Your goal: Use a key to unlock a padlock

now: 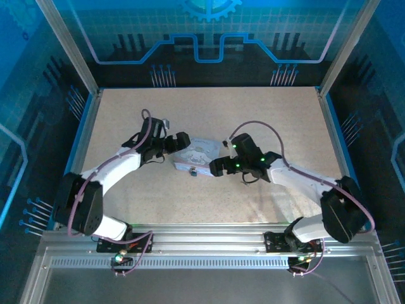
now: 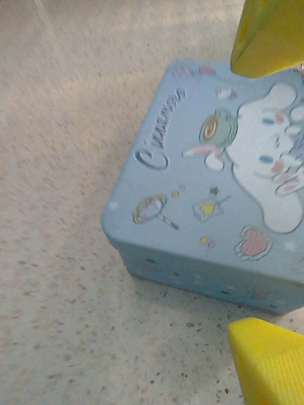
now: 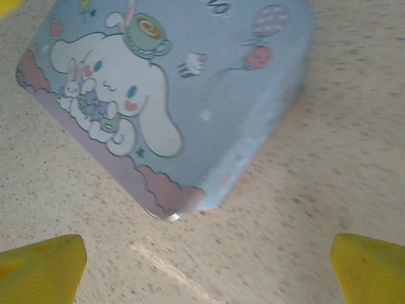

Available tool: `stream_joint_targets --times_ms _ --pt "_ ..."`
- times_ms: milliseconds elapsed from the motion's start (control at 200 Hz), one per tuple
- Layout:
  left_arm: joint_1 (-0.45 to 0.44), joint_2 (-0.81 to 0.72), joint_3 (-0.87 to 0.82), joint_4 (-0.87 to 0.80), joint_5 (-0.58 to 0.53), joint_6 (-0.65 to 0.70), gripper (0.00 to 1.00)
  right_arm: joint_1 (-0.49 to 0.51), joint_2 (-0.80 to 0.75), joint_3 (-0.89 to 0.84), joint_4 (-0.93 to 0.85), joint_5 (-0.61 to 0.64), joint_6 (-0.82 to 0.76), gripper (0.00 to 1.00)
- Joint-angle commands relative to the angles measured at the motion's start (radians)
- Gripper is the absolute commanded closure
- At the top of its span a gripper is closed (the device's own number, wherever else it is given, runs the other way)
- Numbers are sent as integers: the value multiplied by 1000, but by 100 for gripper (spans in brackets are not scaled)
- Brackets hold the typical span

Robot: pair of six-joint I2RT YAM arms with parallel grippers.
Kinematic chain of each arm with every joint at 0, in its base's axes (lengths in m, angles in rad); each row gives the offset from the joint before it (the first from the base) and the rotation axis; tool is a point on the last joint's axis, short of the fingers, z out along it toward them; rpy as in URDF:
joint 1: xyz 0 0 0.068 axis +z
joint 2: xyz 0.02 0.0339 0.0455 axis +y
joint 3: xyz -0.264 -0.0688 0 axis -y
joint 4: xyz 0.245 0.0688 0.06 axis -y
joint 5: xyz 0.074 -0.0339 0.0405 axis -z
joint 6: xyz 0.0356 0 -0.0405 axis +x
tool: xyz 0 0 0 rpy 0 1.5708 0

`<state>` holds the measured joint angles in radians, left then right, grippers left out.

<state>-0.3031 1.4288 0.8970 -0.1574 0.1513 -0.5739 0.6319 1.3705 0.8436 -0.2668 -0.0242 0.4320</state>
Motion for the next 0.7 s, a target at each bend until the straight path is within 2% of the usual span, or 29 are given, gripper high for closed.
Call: stream_joint_targets --times_ms 0,160,305,520,690 --pt "1 -105 -42 -38 -25 -3 1 -52 -74 -25 -172 58 -50 0" --pt "-22 -244 -126 -33 -10 -61 2 -140 -158 -79 -276 43 -43 3" --pt "-64 -333 -197 -14 2 -115 2 -206 -185 -137 -288 -12 -18 7" --pt "-92 -391 -255 -1 14 -155 2 -223 -115 -155 -297 -80 -11 27" --pt "-94 -403 -257 -7 8 -146 2 -223 -45 -138 -284 -75 -6 39"
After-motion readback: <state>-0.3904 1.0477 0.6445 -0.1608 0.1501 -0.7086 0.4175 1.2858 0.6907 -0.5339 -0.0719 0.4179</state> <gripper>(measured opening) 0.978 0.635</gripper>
